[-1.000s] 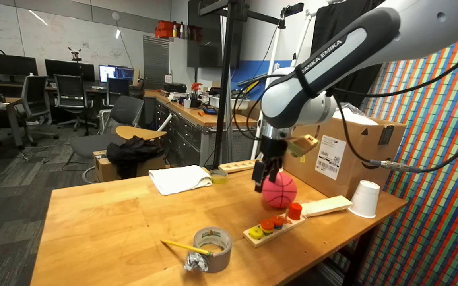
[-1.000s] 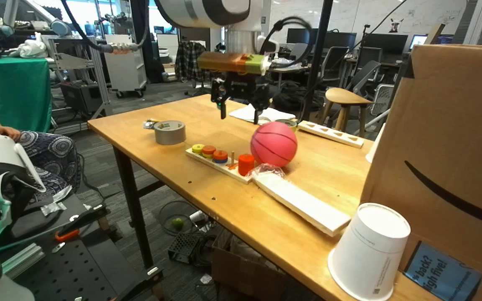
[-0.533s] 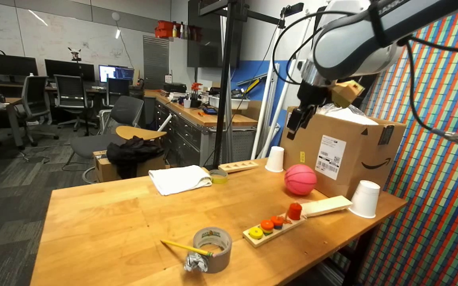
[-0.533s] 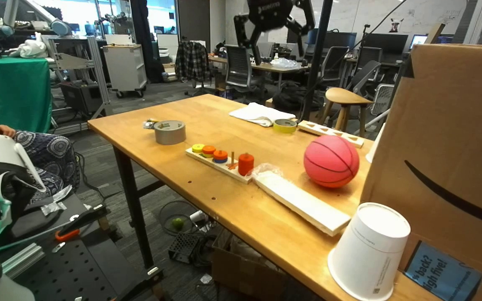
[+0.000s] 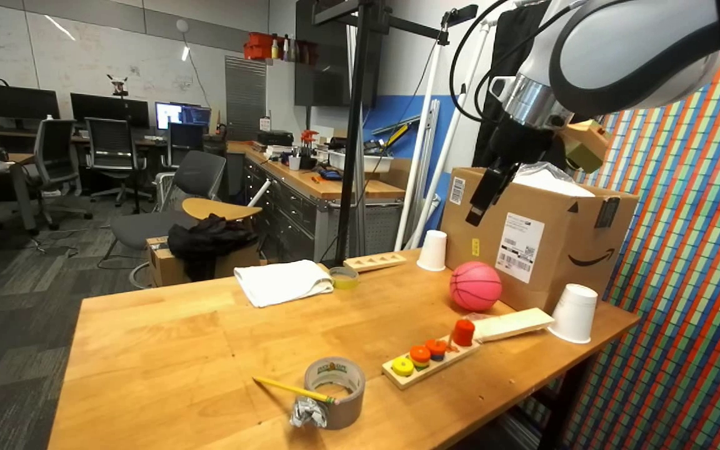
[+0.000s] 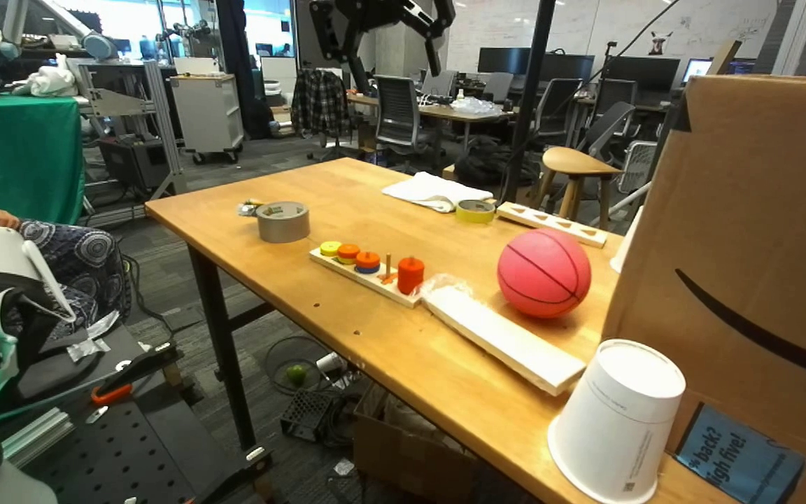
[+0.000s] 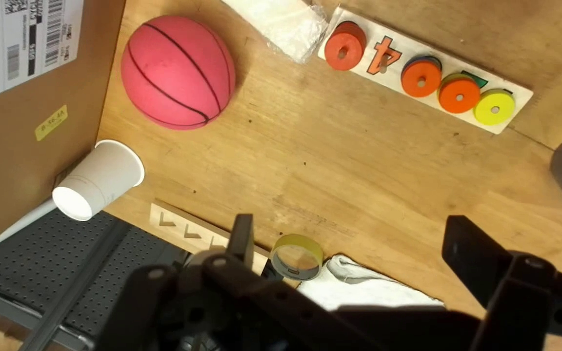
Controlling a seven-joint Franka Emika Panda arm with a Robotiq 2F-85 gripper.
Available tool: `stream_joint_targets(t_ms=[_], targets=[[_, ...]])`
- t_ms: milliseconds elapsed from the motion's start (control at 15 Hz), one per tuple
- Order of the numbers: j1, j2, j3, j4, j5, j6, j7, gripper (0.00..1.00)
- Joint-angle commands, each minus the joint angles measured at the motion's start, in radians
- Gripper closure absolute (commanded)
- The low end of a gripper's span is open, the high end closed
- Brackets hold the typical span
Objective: Push the ball to the right
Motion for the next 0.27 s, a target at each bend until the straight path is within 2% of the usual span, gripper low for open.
stream_joint_targets(t_ms=[0,200], targets=[[0.007,0.009,-0.008,0.005,-0.005,-0.002,0.004,0.0],[0.006,0.018,-0.009,0.006,-0.004,-0.002,0.003,0.0]])
